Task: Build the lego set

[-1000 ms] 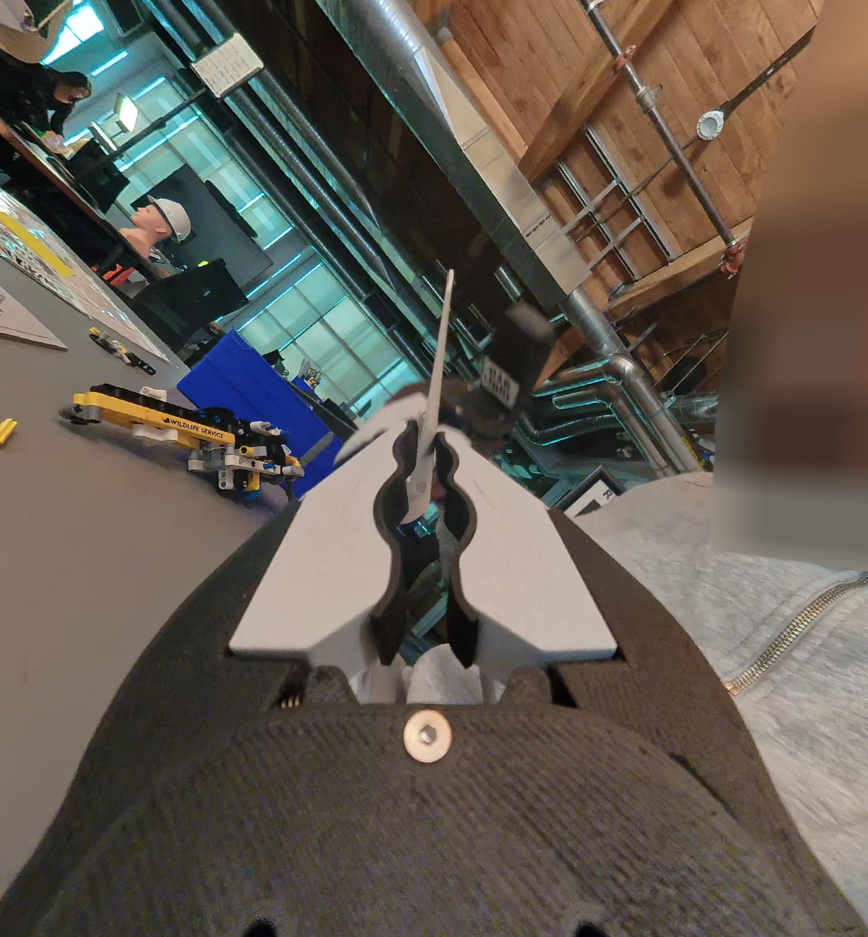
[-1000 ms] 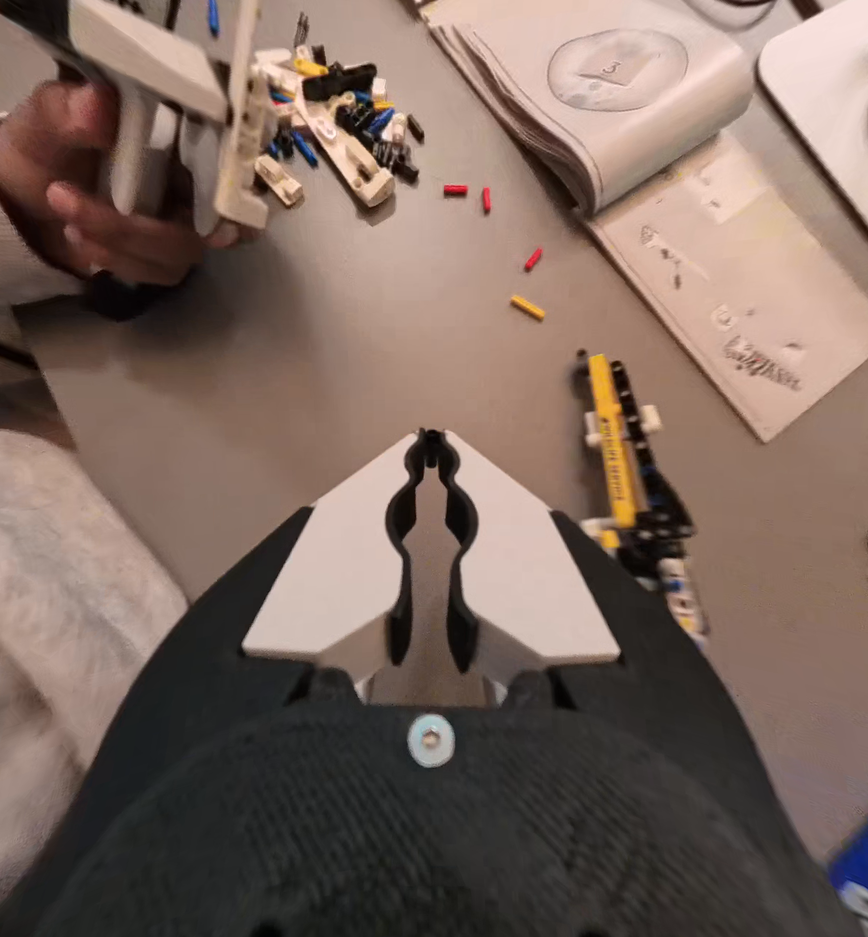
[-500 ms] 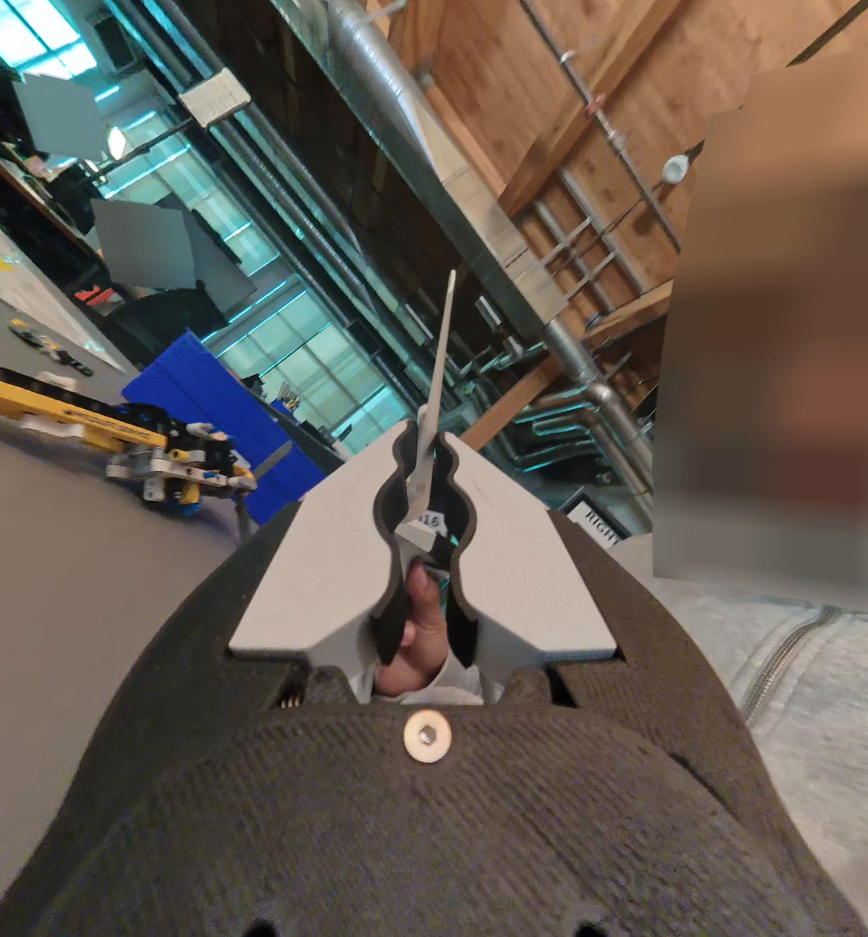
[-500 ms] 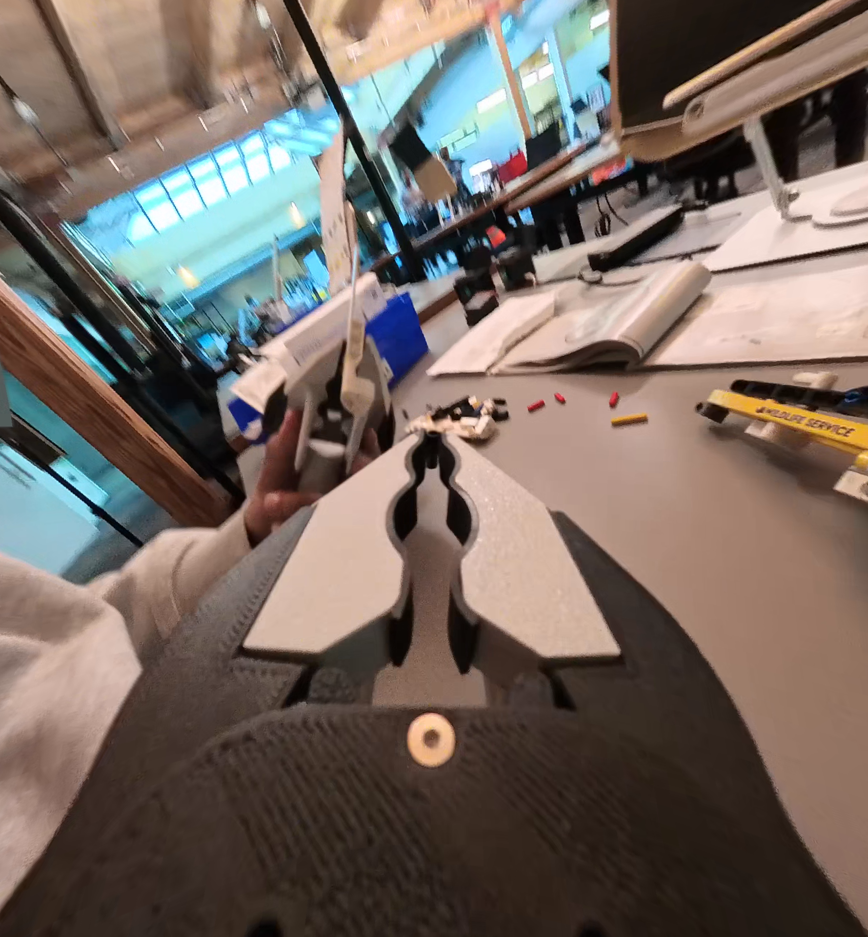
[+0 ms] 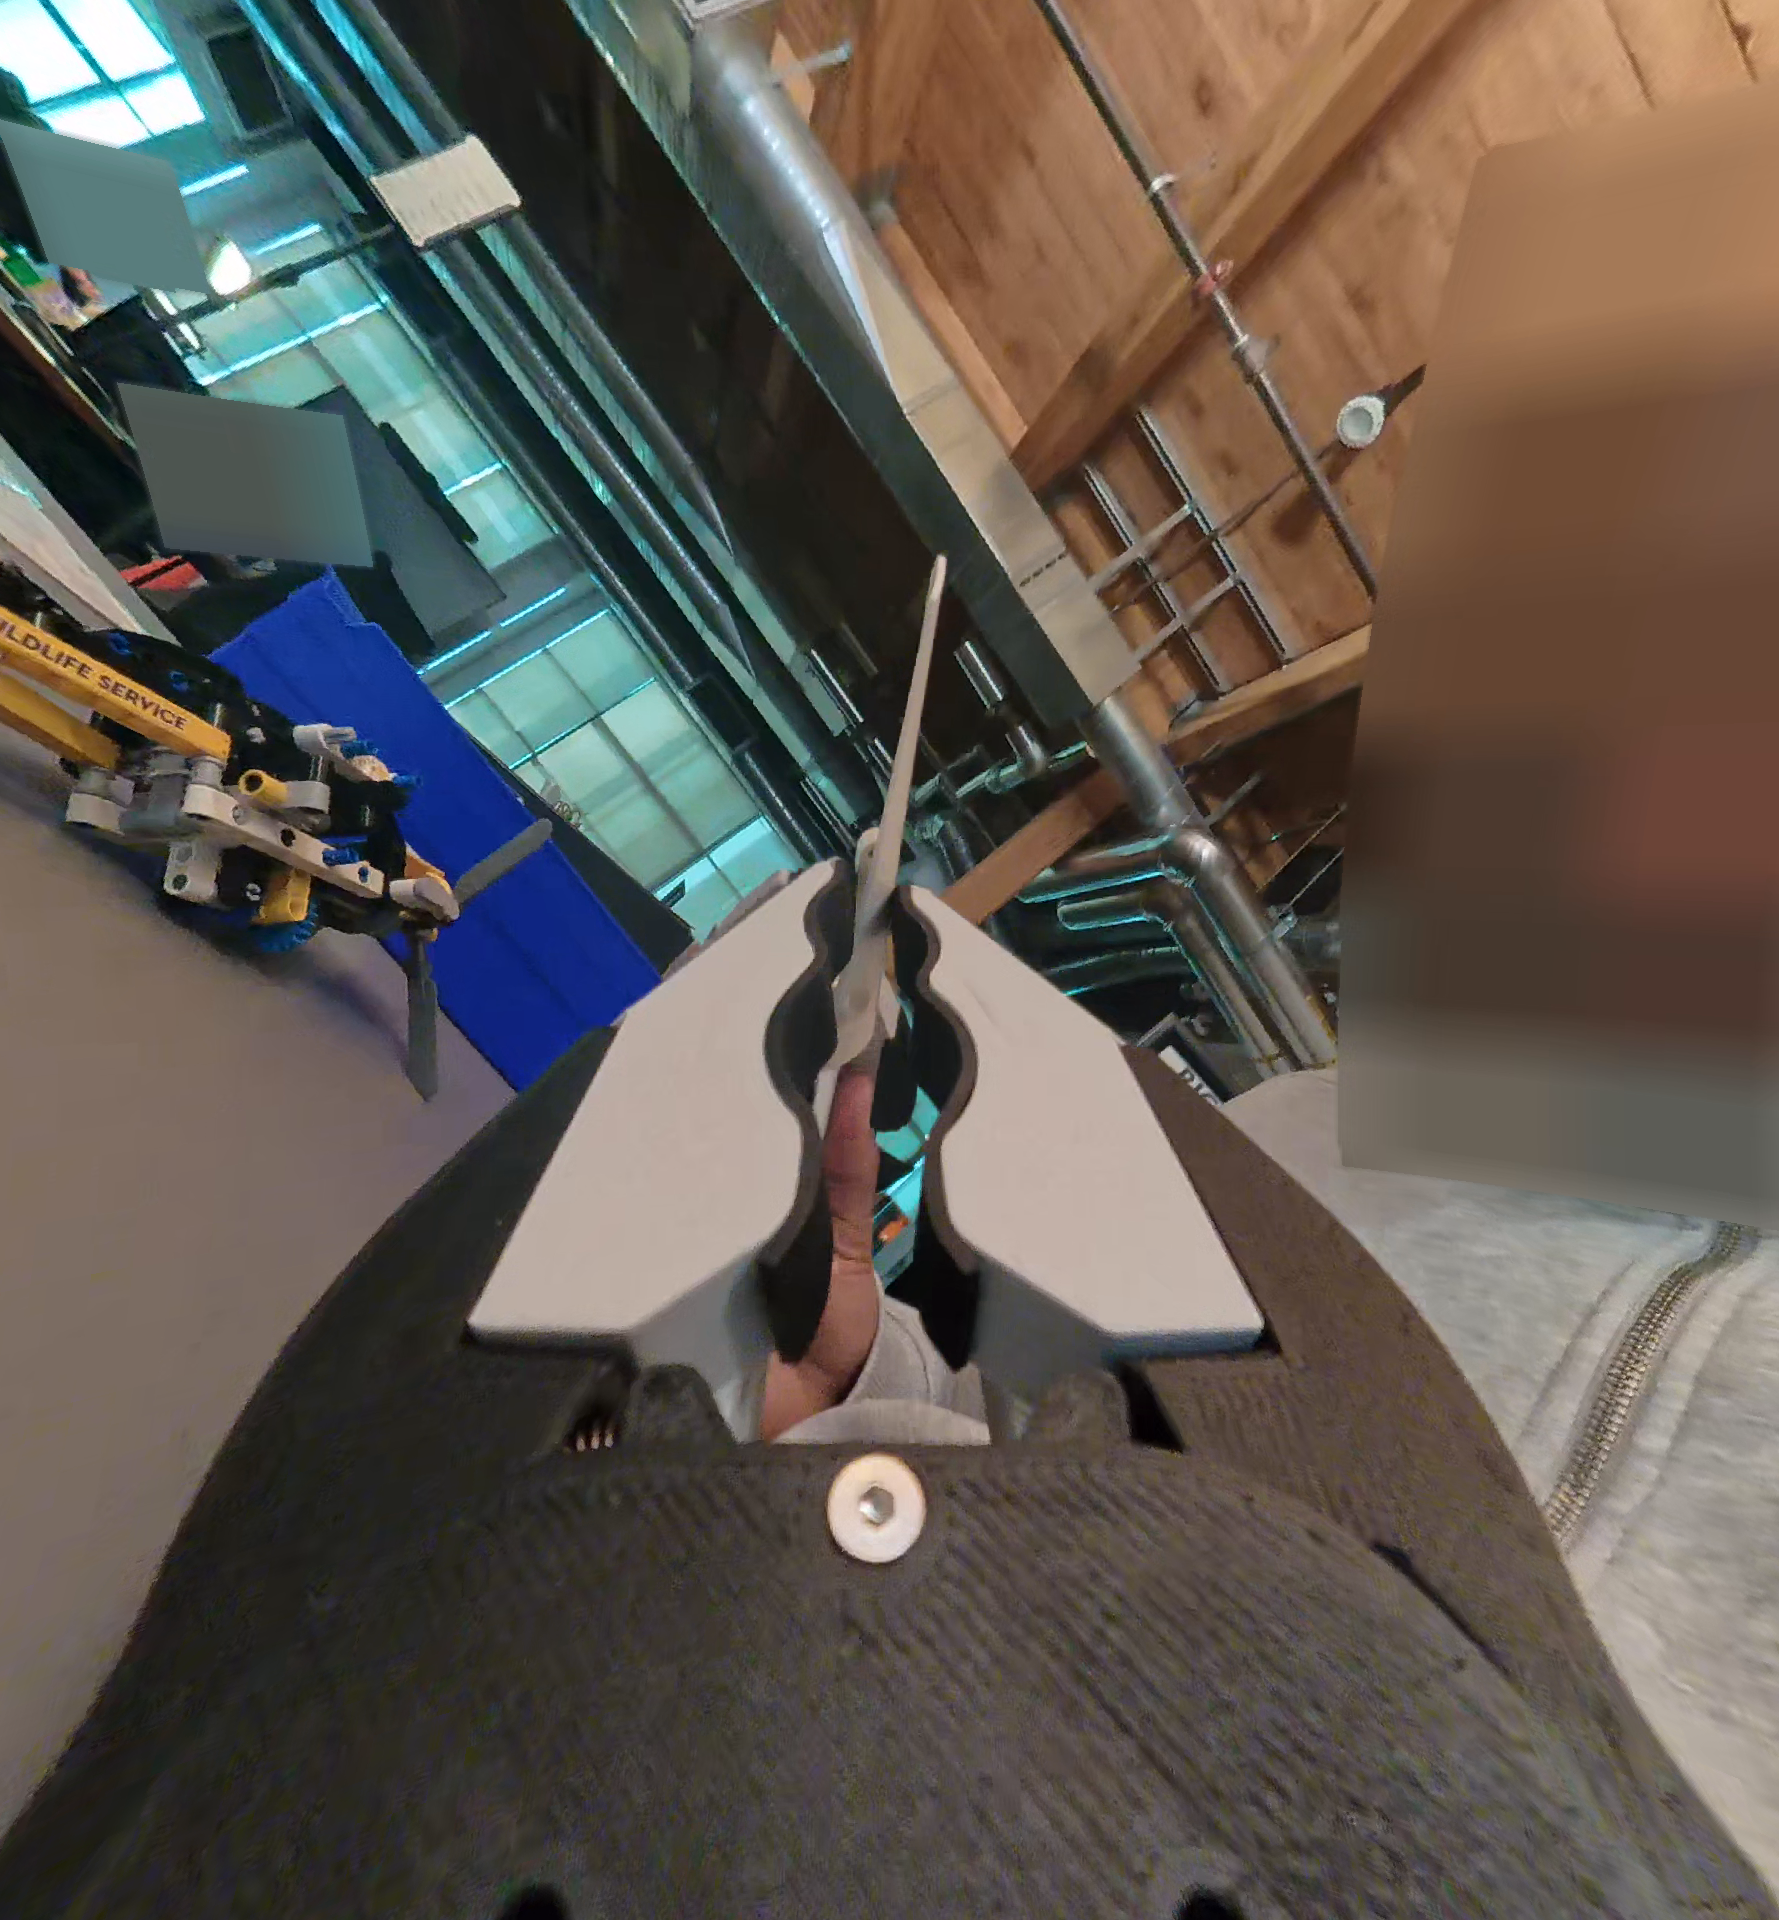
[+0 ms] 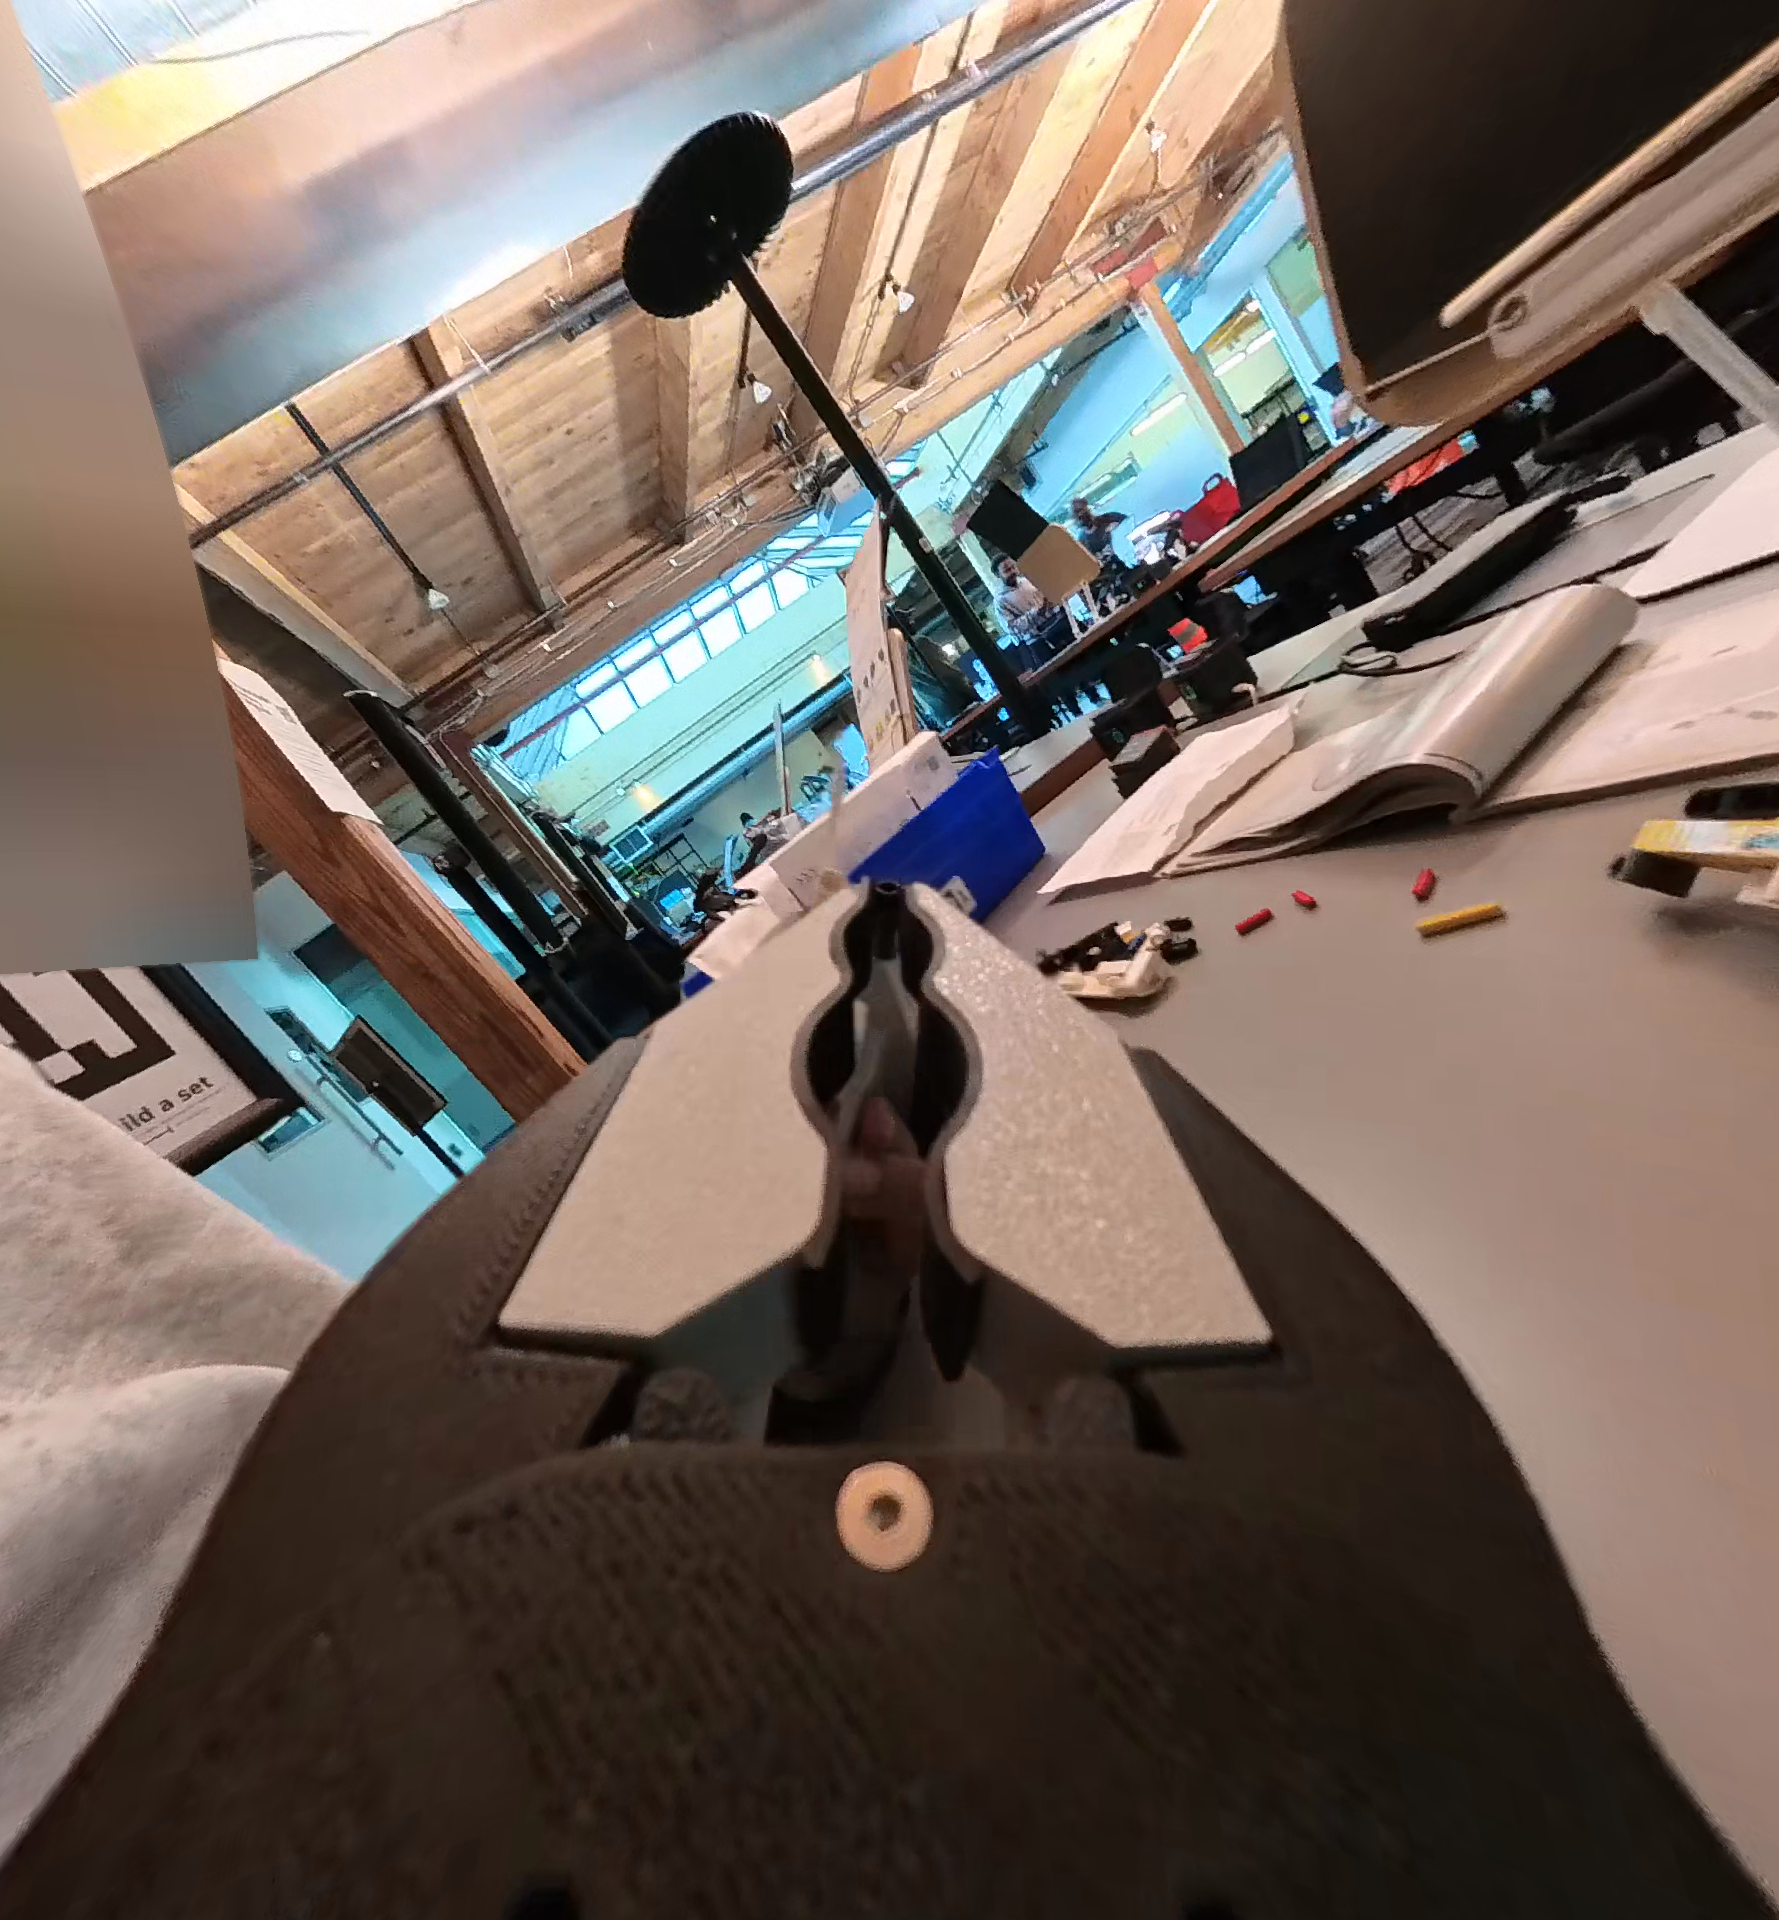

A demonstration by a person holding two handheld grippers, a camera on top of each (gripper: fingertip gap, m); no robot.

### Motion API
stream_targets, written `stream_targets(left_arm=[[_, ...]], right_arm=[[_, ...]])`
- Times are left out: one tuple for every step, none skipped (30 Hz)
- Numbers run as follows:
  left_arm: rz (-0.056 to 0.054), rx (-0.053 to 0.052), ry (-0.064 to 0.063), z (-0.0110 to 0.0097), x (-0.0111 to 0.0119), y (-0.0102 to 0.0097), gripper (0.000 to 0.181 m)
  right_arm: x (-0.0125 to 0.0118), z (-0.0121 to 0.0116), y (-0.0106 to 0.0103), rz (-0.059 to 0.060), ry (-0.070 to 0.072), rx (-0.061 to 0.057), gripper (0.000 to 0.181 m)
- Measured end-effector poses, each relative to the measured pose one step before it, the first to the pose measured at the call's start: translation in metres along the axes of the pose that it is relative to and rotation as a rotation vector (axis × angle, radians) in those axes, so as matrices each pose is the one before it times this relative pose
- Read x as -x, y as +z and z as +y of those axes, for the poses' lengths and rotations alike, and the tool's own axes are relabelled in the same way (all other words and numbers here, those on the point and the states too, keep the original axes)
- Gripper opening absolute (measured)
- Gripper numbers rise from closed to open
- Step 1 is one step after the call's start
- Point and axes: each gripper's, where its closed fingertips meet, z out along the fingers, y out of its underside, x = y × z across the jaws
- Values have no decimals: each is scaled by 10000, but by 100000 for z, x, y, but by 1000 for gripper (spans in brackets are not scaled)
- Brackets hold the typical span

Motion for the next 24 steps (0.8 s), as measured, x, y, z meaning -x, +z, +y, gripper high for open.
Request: stream_targets(left_arm=[[51, -108, -126, -210, 10, -94, 4], [27, -61, -96, -132, 27, -43, 4], [-1, 2, -28, 3, 25, 3, 4], [-22, 70, 29, 122, 25, 52, 4], [-29, 104, 31, 176, 32, 82, 4], [-4, 93, 2, 168, 21, 100, 4], [16, 59, -10, 115, -4, 66, 3], [36, 5, -16, 45, -32, 24, 4], [29, -41, -39, -53, -12, -19, 4], [2, -24, -30, -47, 7, -21, 4], [9, 7, -5, 4, -10, 0, 3], [13, 43, 7, 73, -23, 18, 4], [28, 49, -8, 83, -38, 37, 4], [32, 43, -41, 78, -15, 39, 4], [21, 31, -40, 63, 1, 31, 4], [8, 21, -6, 49, -9, 23, 4], [5, 4, 7, 8, -16, -2, 4], [15, -23, -8, -43, -9, -21, 4], [17, -29, -31, -52, -16, -35, 4], [27, -20, -16, -39, -32, -24, 4], [14, -12, 5, -14, -18, -9, 4], [5, -20, 4, -34, -15, -21, 4], [21, -40, -5, -60, -23, -31, 4], [38, -68, -21, -109, -42, -50, 4]], right_arm=[[333, -113, 83, -136, 51, -81, 2], [235, -32, 125, -82, 58, -45, 2], [132, 80, 179, -24, 54, 25, 2], [131, 132, 200, -31, 44, 37, 1], [133, 158, 211, -35, 39, 41, 1], [126, 172, 193, -32, 35, 55, 1], [173, 148, 149, -54, 20, 54, 1], [130, 63, 95, -25, -6, 7, 1], [42, -33, 31, 20, -34, -32, 1], [30, -97, -17, 8, -34, -53, 1], [11, -157, -22, 1, -4, -88, 1], [-16, -166, -6, 18, 20, -103, 2], [-54, -87, -1, 23, 17, -59, 1], [-19, 5, 33, 13, 5, -19, 2], [17, 38, 49, -11, 2, 2, 2], [57, 61, 49, -27, -5, 13, 1], [34, 66, 57, -4, -29, 25, 1], [-12, 90, 24, 27, -56, 40, 1], [13, 26, -1, 1, -42, 11, 1], [23, 5, -24, -21, -1, 4, 1], [14, 21, -30, -27, 20, -2, 1], [11, 19, -40, -25, 27, -6, 1], [1, 44, -41, -24, 16, 9, 0], [-9, 60, -40, -1, -8, 31, 1]])
